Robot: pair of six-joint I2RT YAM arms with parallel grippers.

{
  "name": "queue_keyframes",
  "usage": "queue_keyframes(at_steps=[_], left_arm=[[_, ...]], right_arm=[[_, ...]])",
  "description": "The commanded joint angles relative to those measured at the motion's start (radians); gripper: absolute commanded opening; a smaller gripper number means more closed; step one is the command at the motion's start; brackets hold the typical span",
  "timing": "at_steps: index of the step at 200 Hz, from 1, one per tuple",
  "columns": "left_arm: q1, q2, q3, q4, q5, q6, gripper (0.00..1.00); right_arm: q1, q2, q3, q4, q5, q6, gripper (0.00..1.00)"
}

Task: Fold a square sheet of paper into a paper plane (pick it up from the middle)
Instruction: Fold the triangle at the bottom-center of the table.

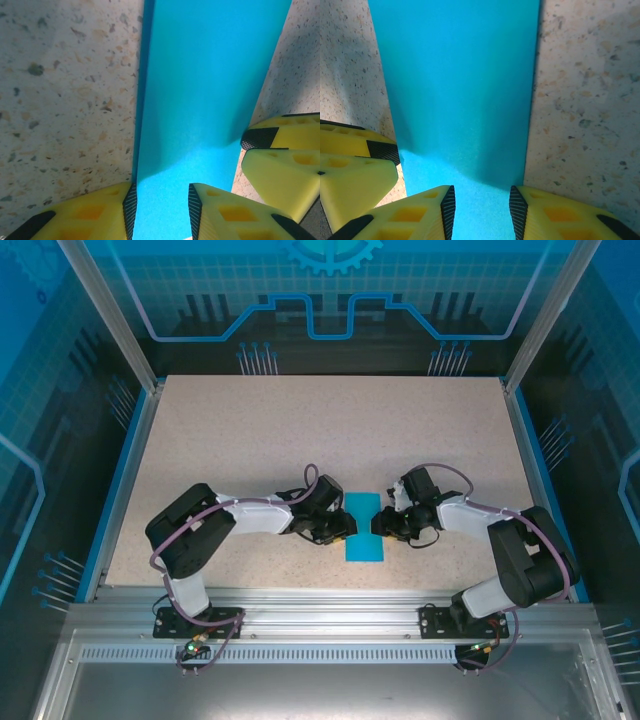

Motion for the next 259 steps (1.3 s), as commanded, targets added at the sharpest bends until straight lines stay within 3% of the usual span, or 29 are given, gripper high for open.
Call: queue_keyframes(at_steps=[1, 106, 176, 259], left_arm=[[-0.014, 0.003, 0.019, 0.019, 0.031, -0.019, 0.36], [-0.014, -0.151, -0.101, 0.021, -0.065, -0.047, 0.41], [-0.014, -0.108, -0.087, 0.025, -0.030, -0.056, 0.41], [-0.043, -0.099, -0.112, 0.047, -0.011, -0.116, 0.40]], right_arm=[[-0.012, 0.015, -0.022, -0.037, 0.003, -0.002, 0.38], [-0.026, 0.024, -0.020, -0.041, 0.004, 0.008, 0.34], [-0.052, 0.017, -0.035, -0.024, -0.017, 0.019, 0.28], [-0.075, 0.012, -0.049, -0.005, -0.064, 0.013, 0.29]])
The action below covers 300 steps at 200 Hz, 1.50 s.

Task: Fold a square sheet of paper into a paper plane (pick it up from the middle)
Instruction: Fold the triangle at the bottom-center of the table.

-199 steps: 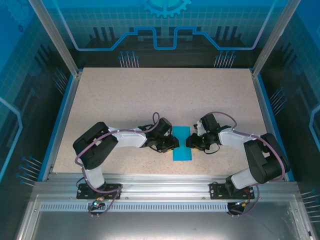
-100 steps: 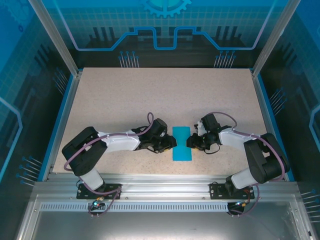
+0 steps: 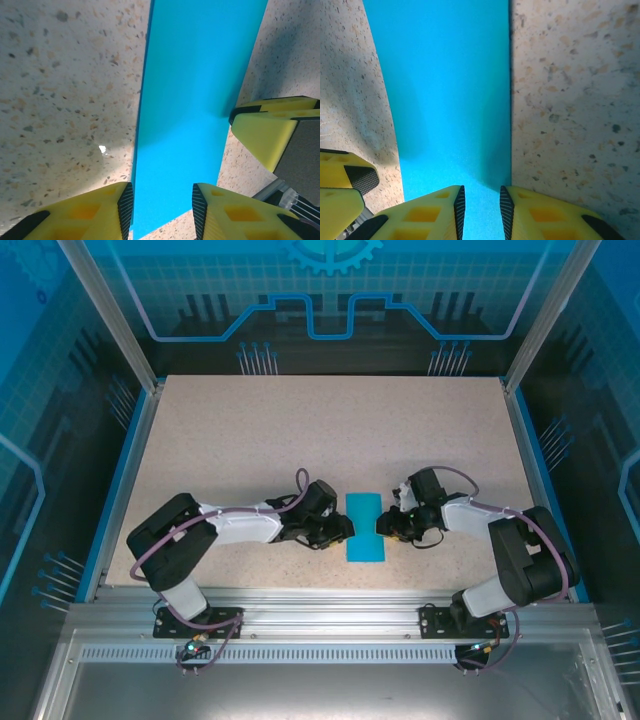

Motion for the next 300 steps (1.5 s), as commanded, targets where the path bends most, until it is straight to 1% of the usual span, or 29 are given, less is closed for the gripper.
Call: queue_keyframes(at_steps=[1, 39, 65, 114, 146, 162, 205, 262, 300], left_arm=[[-0.016, 0.017, -0.019, 0.006, 0.023, -0.036, 0.40], [-0.041, -0.021, -0.055, -0.022, -0.017, -0.076, 0.42], [-0.066, -0.014, -0.039, -0.044, -0.020, -0.077, 0.42], [-0.091, -0.018, -0.054, -0.016, -0.024, -0.107, 0.42], [-0.108, -0.018, -0.065, 0.033, -0.016, -0.124, 0.41], [-0.109, -0.011, -0.068, 0.055, -0.009, -0.130, 0.40], [-0.112, 0.010, -0.049, 0.047, -0.012, -0.128, 0.40], [-0.112, -0.007, -0.045, 0.097, -0.020, -0.122, 0.39], [-0.113, -0.002, -0.031, 0.096, -0.051, -0.120, 0.39]], right_arm=[[-0.016, 0.010, -0.020, -0.029, -0.007, 0.002, 0.29], [-0.015, 0.001, -0.026, -0.026, -0.004, 0.005, 0.30], [-0.016, 0.004, -0.025, -0.024, -0.006, 0.004, 0.30], [-0.016, 0.007, -0.024, -0.024, -0.010, 0.001, 0.30], [-0.017, 0.007, -0.024, -0.023, -0.011, 0.001, 0.30], [-0.016, 0.005, -0.024, -0.023, -0.011, 0.001, 0.30], [-0.015, 0.002, -0.026, -0.023, -0.013, -0.001, 0.31], [-0.016, 0.002, -0.027, -0.023, -0.018, -0.004, 0.30], [-0.016, 0.002, -0.025, -0.025, -0.018, -0.004, 0.31]])
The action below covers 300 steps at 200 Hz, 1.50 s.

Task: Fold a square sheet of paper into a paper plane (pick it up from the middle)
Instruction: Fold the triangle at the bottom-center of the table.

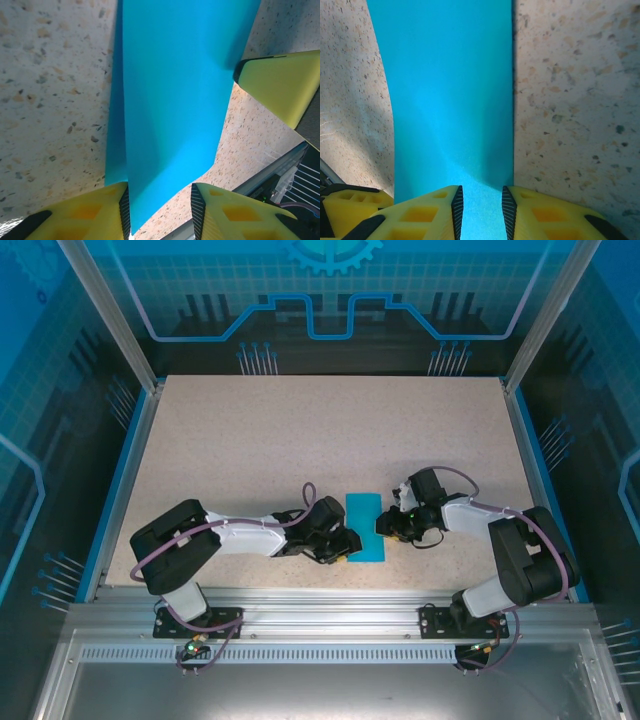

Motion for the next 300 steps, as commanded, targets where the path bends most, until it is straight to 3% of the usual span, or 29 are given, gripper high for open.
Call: queue_keyframes(at_steps=[1, 53, 135, 186, 212, 232, 261, 300], left_arm=[[-0.007, -0.002, 0.017, 0.012, -0.027, -0.006, 0.39], [0.042, 0.016, 0.031, 0.024, -0.061, 0.024, 0.39], [0.104, 0.118, 0.092, 0.131, 0.023, 0.046, 0.34], [0.137, 0.117, 0.103, 0.114, 0.036, 0.060, 0.12], [0.140, 0.106, 0.124, 0.067, 0.043, 0.084, 0.00], [0.152, 0.084, 0.142, -0.019, 0.024, 0.126, 0.00], [0.159, 0.070, 0.168, -0.063, 0.039, 0.155, 0.00], [0.160, 0.105, 0.213, -0.063, 0.083, 0.122, 0.00]], right_arm=[[-0.016, 0.002, -0.023, -0.029, -0.010, -0.004, 0.31], [-0.015, 0.002, -0.021, -0.029, -0.020, -0.009, 0.31], [-0.015, -0.005, -0.019, -0.027, -0.031, -0.019, 0.33], [-0.014, -0.140, -0.010, -0.098, 0.022, -0.035, 0.41], [0.000, -0.277, -0.033, -0.125, 0.078, -0.038, 0.52], [0.019, -0.368, -0.056, -0.131, 0.103, -0.038, 0.64], [0.125, -0.421, -0.034, -0.152, 0.163, -0.101, 0.62], [0.418, -0.421, 0.010, -0.151, 0.461, -0.137, 0.56]])
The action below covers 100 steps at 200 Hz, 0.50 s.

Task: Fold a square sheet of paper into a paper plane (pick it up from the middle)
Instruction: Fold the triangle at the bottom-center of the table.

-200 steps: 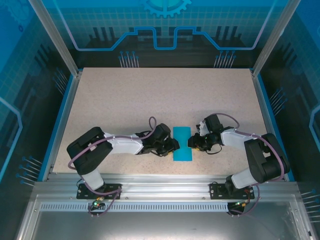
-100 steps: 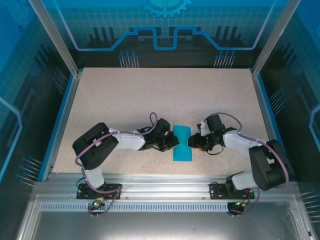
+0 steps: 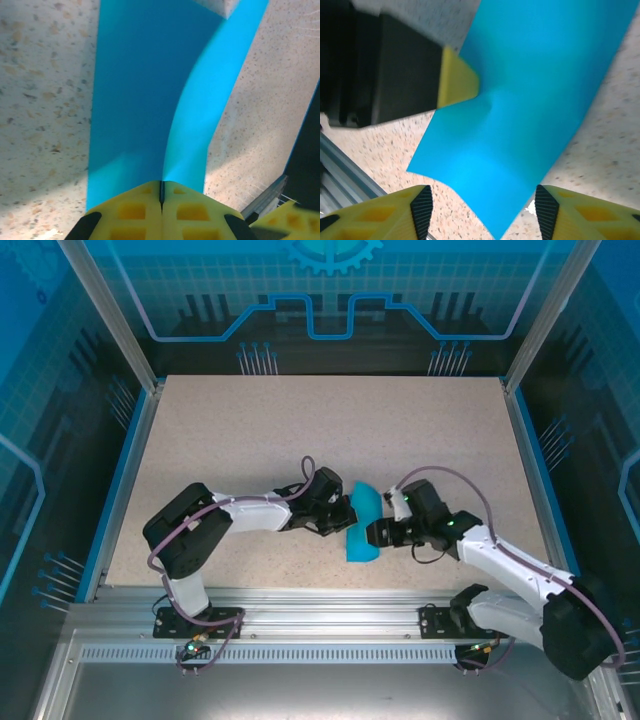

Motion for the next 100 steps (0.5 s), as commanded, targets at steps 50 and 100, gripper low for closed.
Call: queue_keyframes(at_steps=[50, 100], left_arm=[[0.005, -0.018, 0.029, -0.010, 0.076, -0.027, 0.17], [0.004, -0.014, 0.049, -0.011, 0.094, -0.009, 0.25]], right_arm=[[0.360, -0.008, 0.006, 0.034, 0.425, -0.060, 0.62], [0.378, -0.032, -0.001, 0.037, 0.438, -0.039, 0.71]])
